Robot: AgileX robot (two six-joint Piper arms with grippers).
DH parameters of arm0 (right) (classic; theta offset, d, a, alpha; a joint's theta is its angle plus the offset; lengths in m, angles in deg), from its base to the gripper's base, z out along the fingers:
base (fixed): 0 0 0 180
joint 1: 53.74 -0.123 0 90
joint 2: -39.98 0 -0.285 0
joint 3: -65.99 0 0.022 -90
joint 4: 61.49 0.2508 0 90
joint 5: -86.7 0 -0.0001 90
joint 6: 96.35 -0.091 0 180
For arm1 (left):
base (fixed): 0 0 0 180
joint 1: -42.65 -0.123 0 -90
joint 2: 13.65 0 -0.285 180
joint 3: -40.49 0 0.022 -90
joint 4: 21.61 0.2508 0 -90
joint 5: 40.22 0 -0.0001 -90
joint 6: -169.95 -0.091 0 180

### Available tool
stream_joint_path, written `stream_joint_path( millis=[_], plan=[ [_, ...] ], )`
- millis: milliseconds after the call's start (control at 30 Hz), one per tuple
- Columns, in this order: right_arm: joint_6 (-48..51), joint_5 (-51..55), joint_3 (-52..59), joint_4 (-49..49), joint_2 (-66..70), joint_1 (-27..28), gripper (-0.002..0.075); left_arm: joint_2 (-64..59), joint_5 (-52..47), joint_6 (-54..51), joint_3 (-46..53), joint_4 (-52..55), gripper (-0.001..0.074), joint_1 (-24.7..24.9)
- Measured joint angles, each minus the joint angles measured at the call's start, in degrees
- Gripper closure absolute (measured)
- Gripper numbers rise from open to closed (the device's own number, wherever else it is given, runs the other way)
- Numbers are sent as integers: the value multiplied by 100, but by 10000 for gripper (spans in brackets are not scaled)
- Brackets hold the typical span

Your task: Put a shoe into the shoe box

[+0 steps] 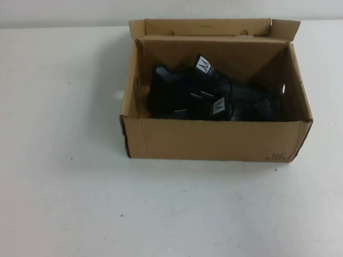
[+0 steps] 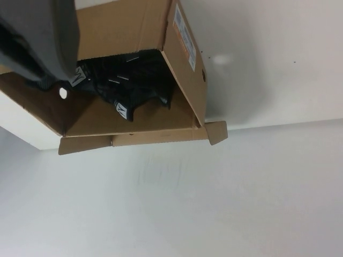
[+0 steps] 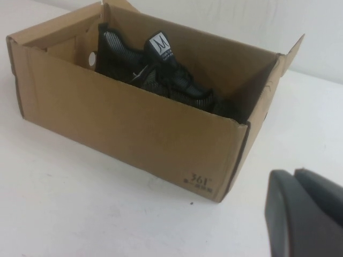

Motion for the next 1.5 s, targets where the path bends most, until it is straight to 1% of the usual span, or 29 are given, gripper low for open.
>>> stream_joint_path(
  millis=[733, 900, 1067, 1200, 1267, 1367, 1500],
  plan=[
    [-21, 5, 0, 0, 0, 2, 742, 0, -61, -10, 0, 20, 736, 0],
    [-21, 5, 3, 10, 0, 2, 742, 0, 167, -10, 13, 20, 736, 0],
    [-21, 34, 3, 10, 0, 2, 742, 316, 292, -10, 280, 20, 736, 11],
    [-21, 48, 3, 10, 0, 2, 742, 837, 473, 95, 865, 66, 736, 57],
    [-21, 48, 3, 10, 0, 2, 742, 1080, 658, 308, 1259, 259, 736, 57],
    [-21, 70, 3, 10, 0, 2, 742, 1430, 905, 1132, 1909, 1016, 736, 57],
    [-21, 136, 3, 10, 0, 2, 742, 1802, 1069, 2867, 2775, 2886, 736, 57]
  ],
)
